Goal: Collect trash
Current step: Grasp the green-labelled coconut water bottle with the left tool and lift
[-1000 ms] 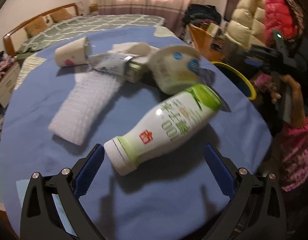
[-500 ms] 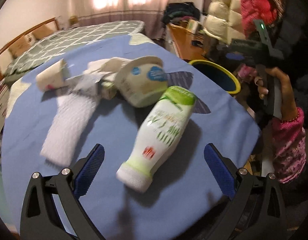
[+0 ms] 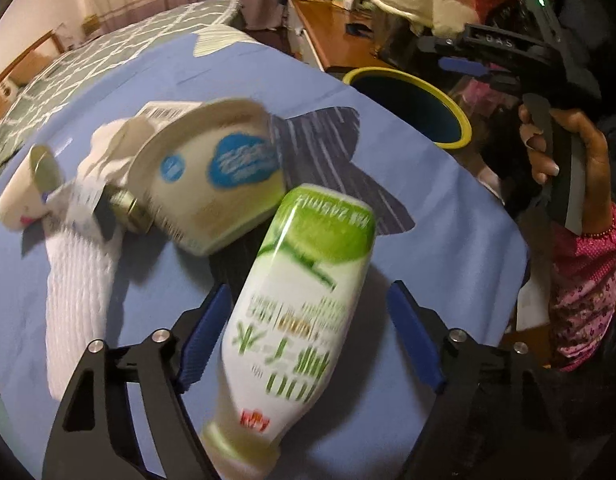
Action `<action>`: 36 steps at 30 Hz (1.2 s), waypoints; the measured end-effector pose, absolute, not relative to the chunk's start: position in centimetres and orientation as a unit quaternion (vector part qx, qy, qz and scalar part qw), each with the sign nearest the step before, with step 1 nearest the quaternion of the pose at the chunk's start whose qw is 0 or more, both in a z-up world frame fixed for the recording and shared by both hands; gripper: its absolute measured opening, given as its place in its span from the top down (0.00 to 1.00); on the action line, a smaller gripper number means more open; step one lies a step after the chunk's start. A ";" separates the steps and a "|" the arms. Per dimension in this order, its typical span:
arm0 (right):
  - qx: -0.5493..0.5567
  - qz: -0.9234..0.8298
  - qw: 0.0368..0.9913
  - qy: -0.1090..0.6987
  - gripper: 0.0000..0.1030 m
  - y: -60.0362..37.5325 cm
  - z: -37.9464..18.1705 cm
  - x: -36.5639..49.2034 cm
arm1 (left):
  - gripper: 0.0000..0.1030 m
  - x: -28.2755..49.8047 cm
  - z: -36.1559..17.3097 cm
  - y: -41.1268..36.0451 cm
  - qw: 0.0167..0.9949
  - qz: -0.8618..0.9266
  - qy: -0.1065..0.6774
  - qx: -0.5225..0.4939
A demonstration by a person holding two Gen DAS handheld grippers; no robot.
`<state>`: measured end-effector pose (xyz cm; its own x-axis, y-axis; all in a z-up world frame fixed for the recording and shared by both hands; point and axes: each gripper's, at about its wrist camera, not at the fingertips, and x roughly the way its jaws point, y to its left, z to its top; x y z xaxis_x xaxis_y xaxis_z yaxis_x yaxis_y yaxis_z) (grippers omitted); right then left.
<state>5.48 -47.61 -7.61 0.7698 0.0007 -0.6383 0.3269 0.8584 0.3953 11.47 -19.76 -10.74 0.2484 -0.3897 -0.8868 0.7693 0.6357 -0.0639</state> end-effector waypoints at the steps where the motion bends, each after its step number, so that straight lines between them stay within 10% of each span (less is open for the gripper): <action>1: 0.250 -0.089 0.907 0.327 0.50 -47.6 -7.6 5.5 | 0.25 11.6 -10.6 -20.2 0.761 -0.382 0.483 0.204; 14: 0.252 -0.087 0.907 0.325 0.50 -47.8 -7.5 5.5 | 0.45 11.6 -10.3 -23.6 0.734 -0.390 0.485 0.271; 36: 0.251 -0.074 0.923 0.283 0.50 -48.4 -4.9 1.9 | 0.48 7.4 -0.9 -19.5 0.827 -0.372 0.384 0.174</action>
<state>1.93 -48.39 -4.87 0.8283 0.0052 -0.5603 0.2795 0.8628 0.4212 7.43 -19.47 -0.91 0.4283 -0.4815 -0.7647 0.7484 0.6633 0.0016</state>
